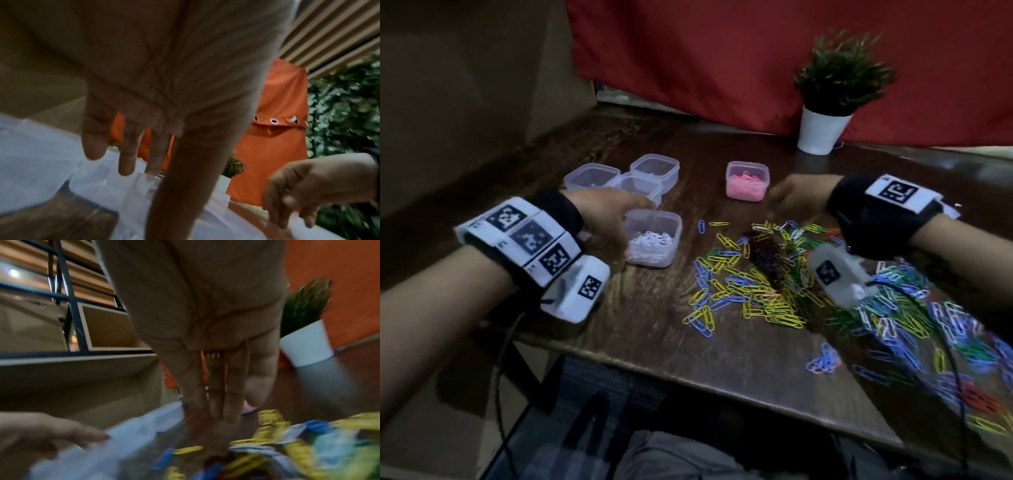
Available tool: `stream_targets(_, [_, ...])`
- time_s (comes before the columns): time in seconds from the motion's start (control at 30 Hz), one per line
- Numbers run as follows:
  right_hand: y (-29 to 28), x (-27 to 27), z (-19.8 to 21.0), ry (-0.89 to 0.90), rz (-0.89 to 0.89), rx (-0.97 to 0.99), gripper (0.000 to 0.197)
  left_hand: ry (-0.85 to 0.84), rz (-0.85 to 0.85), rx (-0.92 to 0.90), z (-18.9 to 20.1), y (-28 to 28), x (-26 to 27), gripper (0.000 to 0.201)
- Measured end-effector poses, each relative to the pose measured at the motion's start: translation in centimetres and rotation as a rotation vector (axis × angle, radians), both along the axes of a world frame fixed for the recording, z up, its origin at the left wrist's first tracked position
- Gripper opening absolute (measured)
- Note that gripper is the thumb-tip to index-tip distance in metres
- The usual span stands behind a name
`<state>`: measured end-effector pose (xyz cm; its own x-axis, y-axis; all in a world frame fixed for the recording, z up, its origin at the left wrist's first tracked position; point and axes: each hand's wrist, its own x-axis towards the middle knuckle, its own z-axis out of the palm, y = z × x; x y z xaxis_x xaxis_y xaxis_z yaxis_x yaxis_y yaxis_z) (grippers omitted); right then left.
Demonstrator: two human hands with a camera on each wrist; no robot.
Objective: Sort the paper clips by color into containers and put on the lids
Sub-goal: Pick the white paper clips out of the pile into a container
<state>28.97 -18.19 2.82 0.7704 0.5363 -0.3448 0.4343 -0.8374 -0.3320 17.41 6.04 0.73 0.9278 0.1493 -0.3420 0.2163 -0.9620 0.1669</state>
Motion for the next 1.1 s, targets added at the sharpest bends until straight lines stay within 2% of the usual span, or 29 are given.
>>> stream_targets(0.07, [-2.6,0.9,-1.0,-0.088,0.065,-0.271,0.037,0.052,-0.067,0.090,0.6,-0.9,0.0,0.112])
stream_targets(0.13, [-4.6,1.3,-2.0,-0.079,0.151,-0.446,0.054,0.052,-0.130,0.141,1.3,-2.6,0.0,0.120])
stream_targets(0.2, [-6.1,1.4,-2.8,-0.031,0.190,-0.492,0.062,-0.004,-0.198,0.148,1.9,-4.8,0.4,0.107])
stream_targets(0.27, [-6.6,1.5,-2.5,-0.097,0.190,-0.468,0.056,-0.075,-0.258,0.126,2.3,-7.1,1.8,0.077])
stream_targets(0.33, [-6.3,2.2,-2.3,-0.228,0.156,-0.334,0.045,-0.105,-0.265,0.076,2.4,-9.4,4.0,0.048])
stream_targets(0.4, [-5.2,2.6,-2.3,-0.296,0.115,-0.184,0.036,-0.132,-0.273,0.098,2.0,-11.4,6.7,0.031])
stream_targets(0.5, [-3.0,2.7,-3.1,-0.231,0.084,-0.176,0.030,-0.120,-0.311,0.181,0.9,-14.2,10.1,0.027])
stream_targets(0.6, [-1.6,2.9,-4.2,-0.225,0.061,-0.269,0.045,0.014,-0.323,0.243,-0.8,-15.0,12.5,0.026])
stream_targets(0.7, [-1.6,3.2,-4.4,-0.156,0.039,-0.255,0.033,0.005,-0.384,0.318,-2.1,-14.8,14.5,0.017])
stream_targets(0.83, [-3.5,4.4,-4.9,-0.016,-0.069,-0.042,0.011,0.049,-0.388,0.203,-2.0,-14.7,14.6,0.010])
stream_targets(0.97, [-3.9,4.3,-5.3,0.005,-0.110,0.059,0.022,0.059,-0.313,0.036,-1.9,-13.5,14.4,0.014])
stream_targets(1.03, [-3.0,4.1,-5.3,-0.051,-0.098,0.009,0.034,0.039,-0.285,-0.039,-1.3,-13.4,14.2,0.015])
stream_targets(1.1, [-1.8,4.0,-5.1,-0.123,-0.079,-0.086,0.045,0.033,-0.256,-0.101,-1.0,-13.0,14.2,0.007])
